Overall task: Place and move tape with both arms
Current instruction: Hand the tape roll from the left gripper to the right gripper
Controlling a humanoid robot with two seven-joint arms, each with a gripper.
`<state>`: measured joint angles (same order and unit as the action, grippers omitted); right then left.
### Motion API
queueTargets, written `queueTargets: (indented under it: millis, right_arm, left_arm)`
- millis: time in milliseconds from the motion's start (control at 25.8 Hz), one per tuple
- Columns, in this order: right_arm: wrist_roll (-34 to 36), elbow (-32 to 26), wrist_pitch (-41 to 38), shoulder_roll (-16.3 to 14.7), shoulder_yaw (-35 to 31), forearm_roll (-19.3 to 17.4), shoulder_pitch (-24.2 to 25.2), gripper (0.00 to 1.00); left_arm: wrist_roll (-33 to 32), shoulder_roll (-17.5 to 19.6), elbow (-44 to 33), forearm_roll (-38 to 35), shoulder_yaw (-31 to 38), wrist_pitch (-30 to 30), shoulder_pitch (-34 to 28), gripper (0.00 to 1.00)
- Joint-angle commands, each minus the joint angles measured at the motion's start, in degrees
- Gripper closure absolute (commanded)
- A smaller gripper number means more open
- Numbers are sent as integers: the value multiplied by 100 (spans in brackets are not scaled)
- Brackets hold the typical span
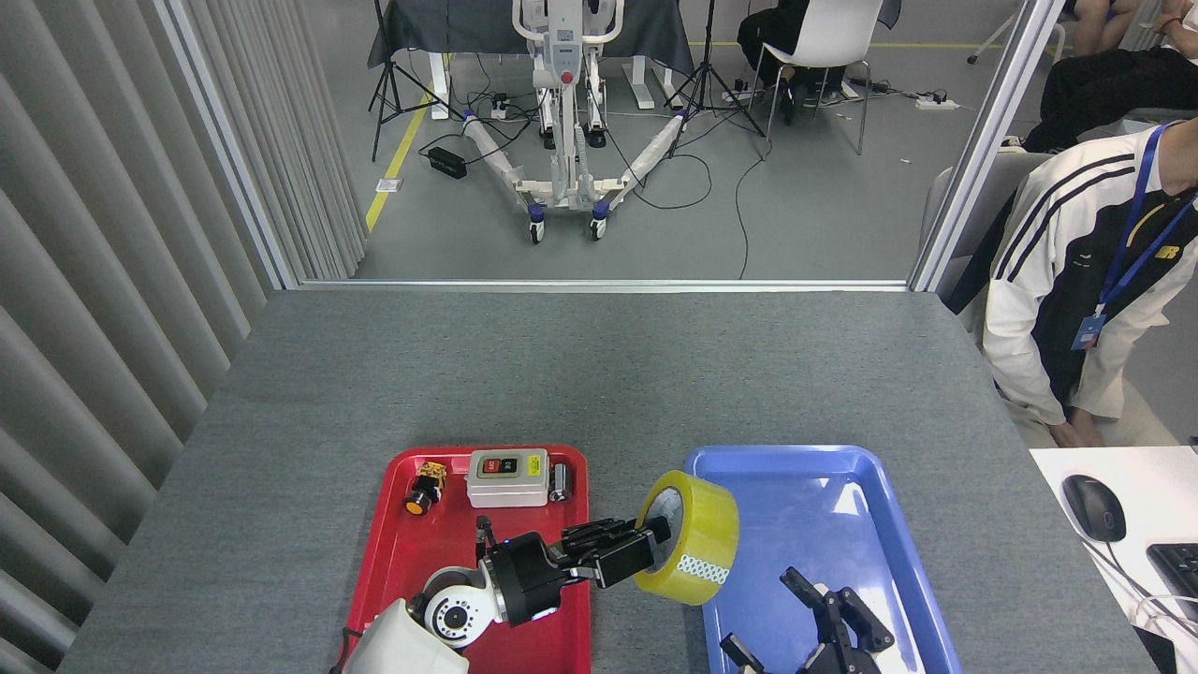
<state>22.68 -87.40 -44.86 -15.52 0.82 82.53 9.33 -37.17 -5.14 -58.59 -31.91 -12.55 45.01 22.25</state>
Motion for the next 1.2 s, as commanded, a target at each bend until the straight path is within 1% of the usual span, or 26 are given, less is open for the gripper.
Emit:
queueTargets:
  millis: [0, 78, 194, 349, 388, 504, 582, 621, 659, 698, 776, 815, 853, 892, 931, 1009, 1047, 1164]
  right_arm:
    - [105, 39, -14, 84, 279, 35, -28, 0]
    - [105, 30, -14, 146, 358, 35, -54, 0]
    - [105, 30, -14, 154, 446, 53, -63, 0]
    - [193, 30, -14, 163, 569, 53, -63, 1]
    - [272, 30, -14, 172, 621, 44, -63, 6]
    - [298, 30, -14, 163, 780, 88, -54, 43]
    - [298, 30, -14, 172, 788, 255, -28, 60]
    - [298, 30, -14, 181, 788, 334, -19, 66]
    - [298, 30, -14, 189, 788, 360, -10, 70]
    - [298, 30, -14, 189, 788, 360, -10, 77]
    - [298, 30, -14, 189, 780, 369, -1, 84]
    - [298, 30, -14, 189, 780, 369, -1, 87]
    - [298, 30, -14, 189, 780, 360, -1, 90]
    - [298, 30, -14, 189, 780, 369, -1, 92]
    - [298, 30, -14, 189, 780, 360, -1, 94]
    - [307, 21, -14, 189, 780, 360, -1, 96]
    - [307, 4, 48, 189, 780, 360, 7, 96]
    - [289, -40, 926, 198, 859, 369, 16, 96]
  left_arm:
    - [-1, -39, -3, -35, -90, -1, -1, 100]
    - [-1, -39, -12, -44, -134, -1, -1, 100]
    - [-10, -39, -38, -61, -354, -1, -28, 100]
    - [-18, -39, -38, -79, -389, -1, -28, 100]
    - [-18, -39, -38, -79, -389, -1, -28, 100]
    - [-27, -57, -29, -87, -415, -1, -28, 100]
    - [-45, -39, -21, -87, -424, -1, -28, 100]
    - [-45, -39, -29, -87, -424, -1, -28, 100]
    - [-45, -39, -38, -87, -424, -1, -28, 95]
    - [-45, -39, -38, -87, -424, -1, -28, 92]
    - [-36, -39, -38, -87, -424, -1, -37, 88]
    - [-36, -30, -38, -87, -424, -1, -45, 88]
    - [-36, -30, -38, -87, -424, -1, -45, 83]
    - [-10, -30, -29, -87, -415, -1, -45, 64]
    - [8, -39, -3, -79, -389, -1, -37, 42]
    - [43, -39, -12, -8, -336, -1, -37, 8]
    - [78, -22, -56, 18, -248, -1, -37, 0]
    - [263, 31, -144, 27, 68, -1, -28, 0]
